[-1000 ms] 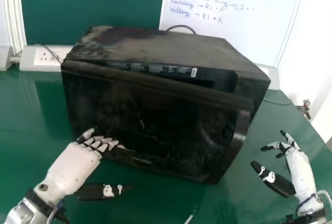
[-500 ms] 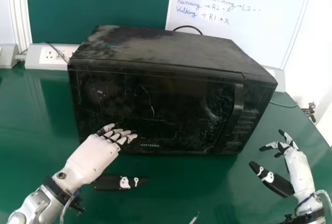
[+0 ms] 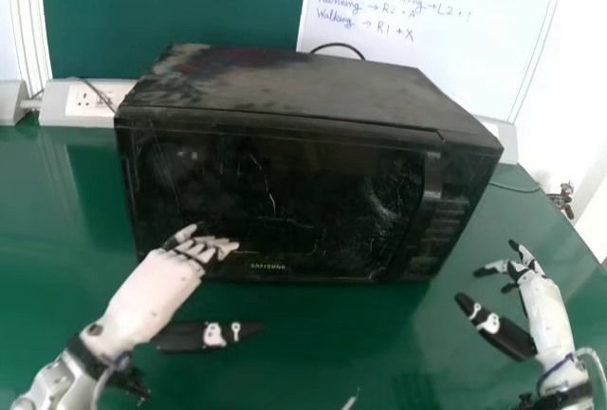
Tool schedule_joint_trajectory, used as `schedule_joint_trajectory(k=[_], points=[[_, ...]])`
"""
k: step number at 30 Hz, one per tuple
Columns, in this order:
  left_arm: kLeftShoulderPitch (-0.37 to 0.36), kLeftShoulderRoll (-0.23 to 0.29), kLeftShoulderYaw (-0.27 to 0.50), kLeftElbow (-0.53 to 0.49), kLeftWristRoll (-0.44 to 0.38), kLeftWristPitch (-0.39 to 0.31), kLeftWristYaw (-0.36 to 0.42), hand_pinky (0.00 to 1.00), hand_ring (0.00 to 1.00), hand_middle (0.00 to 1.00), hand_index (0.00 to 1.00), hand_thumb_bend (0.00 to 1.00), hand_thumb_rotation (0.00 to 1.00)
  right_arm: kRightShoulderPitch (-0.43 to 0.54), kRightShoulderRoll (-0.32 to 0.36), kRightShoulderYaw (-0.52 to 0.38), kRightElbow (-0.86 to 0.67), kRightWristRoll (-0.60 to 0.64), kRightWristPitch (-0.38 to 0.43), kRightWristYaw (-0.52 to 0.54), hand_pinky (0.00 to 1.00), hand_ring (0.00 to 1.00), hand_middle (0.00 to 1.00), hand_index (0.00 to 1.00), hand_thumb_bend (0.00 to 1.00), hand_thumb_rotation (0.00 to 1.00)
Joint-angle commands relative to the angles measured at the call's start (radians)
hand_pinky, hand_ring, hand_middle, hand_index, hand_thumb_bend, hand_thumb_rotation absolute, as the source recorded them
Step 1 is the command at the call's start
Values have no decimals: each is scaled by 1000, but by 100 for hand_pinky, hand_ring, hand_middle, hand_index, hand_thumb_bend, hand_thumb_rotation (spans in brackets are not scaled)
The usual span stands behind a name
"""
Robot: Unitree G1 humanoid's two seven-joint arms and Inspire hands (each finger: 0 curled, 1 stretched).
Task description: Put biscuit inside oven
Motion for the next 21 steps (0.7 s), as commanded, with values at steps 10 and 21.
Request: schedule_joint_trajectory(k=[10,21], points=[[274,-54,89,-178,-695,-92,-155,93,93,92,93,77,99,-4,0,0,17,8,-24,-9,51,62,65,62,97,16],[459,-157,165,-333,-1014,94,-207,99,91,92,94,82,100,-19,-6,-5,59,9,-63,-26,49,60,65,62,97,16]])
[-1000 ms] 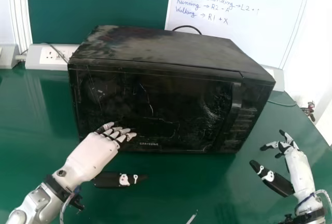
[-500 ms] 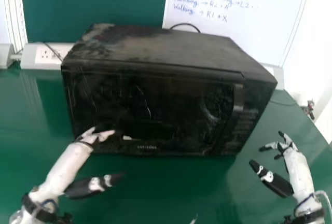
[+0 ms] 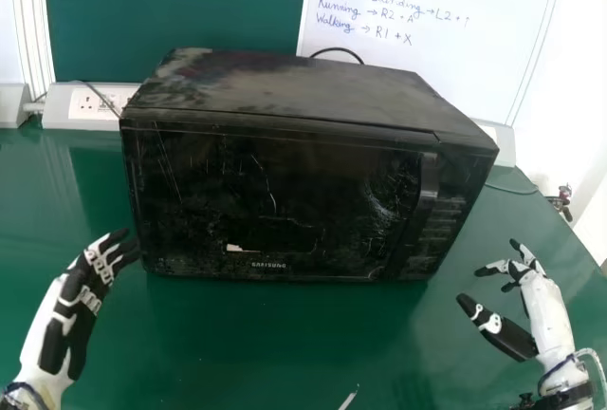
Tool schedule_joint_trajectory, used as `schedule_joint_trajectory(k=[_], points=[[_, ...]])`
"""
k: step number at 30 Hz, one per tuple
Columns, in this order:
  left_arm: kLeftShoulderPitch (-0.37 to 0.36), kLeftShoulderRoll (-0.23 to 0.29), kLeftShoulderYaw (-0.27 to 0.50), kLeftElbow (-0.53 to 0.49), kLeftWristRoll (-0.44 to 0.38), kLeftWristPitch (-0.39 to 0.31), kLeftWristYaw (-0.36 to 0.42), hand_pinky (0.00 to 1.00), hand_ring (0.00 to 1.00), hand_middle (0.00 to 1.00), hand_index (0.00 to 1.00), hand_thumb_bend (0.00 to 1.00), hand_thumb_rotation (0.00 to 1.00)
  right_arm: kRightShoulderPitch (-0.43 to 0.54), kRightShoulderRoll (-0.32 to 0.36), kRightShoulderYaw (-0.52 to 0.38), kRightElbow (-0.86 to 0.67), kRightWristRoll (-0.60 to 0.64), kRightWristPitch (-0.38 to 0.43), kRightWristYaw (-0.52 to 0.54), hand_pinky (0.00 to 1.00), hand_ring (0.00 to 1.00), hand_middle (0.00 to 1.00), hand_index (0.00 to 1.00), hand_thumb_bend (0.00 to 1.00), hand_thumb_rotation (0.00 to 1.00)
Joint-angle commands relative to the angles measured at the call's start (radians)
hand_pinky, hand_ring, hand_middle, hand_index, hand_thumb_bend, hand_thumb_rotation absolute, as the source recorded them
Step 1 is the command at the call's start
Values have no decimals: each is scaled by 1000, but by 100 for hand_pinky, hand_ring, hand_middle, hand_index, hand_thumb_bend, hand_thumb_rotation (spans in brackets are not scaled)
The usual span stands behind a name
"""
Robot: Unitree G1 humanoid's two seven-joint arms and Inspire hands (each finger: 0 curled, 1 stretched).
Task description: Put biscuit inside oven
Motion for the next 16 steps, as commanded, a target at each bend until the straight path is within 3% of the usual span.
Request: schedule_joint_trajectory(k=[1,4,9,16], points=[[20,-19,23,-22,-47,25,-12,99,92,92,94,81,100,-3,-8,-6,15,7,-22,-12,49,60,65,62,97,16],[39,-42,48,-62,-123,79,-3,99,93,93,95,82,100,-5,-16,-11,24,2,-35,-17,47,60,65,62,97,16],[49,-74,107,-133,-211,202,53,100,94,94,96,87,100,-9,-24,-17,29,-2,-32,-17,52,65,66,62,96,14],[17,-108,187,-175,-219,320,147,99,94,93,95,85,100,-28,-31,-20,50,9,-46,-23,49,61,66,61,97,15]])
